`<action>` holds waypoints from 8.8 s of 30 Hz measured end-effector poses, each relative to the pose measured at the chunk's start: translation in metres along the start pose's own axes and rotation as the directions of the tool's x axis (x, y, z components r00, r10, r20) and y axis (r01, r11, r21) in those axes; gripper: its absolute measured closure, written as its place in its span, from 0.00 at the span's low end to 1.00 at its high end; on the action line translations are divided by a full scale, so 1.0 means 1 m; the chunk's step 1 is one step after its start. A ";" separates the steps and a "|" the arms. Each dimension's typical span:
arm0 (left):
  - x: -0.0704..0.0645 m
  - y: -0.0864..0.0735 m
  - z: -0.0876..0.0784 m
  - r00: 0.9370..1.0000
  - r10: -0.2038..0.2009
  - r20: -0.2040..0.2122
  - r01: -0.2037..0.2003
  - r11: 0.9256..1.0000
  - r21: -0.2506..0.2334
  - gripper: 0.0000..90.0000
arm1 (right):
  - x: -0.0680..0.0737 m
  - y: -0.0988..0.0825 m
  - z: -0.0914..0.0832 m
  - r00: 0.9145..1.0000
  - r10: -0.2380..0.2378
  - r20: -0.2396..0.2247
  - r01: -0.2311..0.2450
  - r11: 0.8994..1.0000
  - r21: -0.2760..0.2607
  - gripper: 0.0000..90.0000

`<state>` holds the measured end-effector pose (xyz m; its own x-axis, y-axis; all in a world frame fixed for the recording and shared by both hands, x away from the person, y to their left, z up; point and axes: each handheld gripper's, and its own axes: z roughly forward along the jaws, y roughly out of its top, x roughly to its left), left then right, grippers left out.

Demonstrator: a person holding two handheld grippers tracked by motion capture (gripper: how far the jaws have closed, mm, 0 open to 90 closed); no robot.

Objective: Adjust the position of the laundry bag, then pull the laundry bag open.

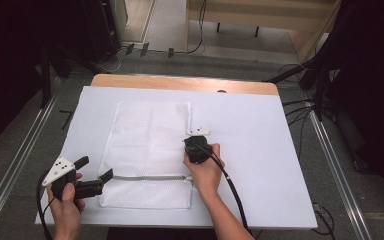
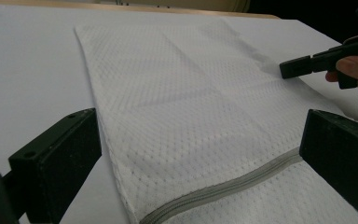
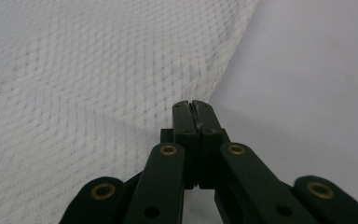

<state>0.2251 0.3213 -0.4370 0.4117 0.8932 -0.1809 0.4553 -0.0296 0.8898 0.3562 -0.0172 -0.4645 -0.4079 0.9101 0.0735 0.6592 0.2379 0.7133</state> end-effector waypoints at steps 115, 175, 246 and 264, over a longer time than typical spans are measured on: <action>-0.208 0.030 0.172 0.954 0.029 0.300 -0.121 0.949 0.293 0.87 | -0.066 -0.100 -0.110 0.991 -0.110 -0.075 0.092 0.973 -0.211 0.98; -0.211 0.046 0.168 0.914 -0.152 0.376 -0.012 0.916 0.400 0.95 | -0.061 -0.097 -0.112 0.987 -0.152 -0.055 0.136 0.964 -0.230 0.99; -0.061 -0.004 0.057 0.976 -0.191 0.107 0.150 0.939 0.310 0.52 | -0.100 -0.104 -0.130 0.997 -0.019 -0.076 0.005 0.984 -0.178 0.57; -0.104 -0.024 0.056 0.998 -0.019 0.062 -0.006 0.924 0.382 0.60 | -0.085 -0.150 -0.139 0.999 0.014 -0.053 -0.016 0.999 -0.047 0.88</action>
<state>0.2158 0.2036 -0.4630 0.4514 0.8638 -0.2237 0.7195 -0.2041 0.6638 0.2047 -0.1774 -0.4807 -0.4318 0.8940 0.1199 0.6354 0.2071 0.7439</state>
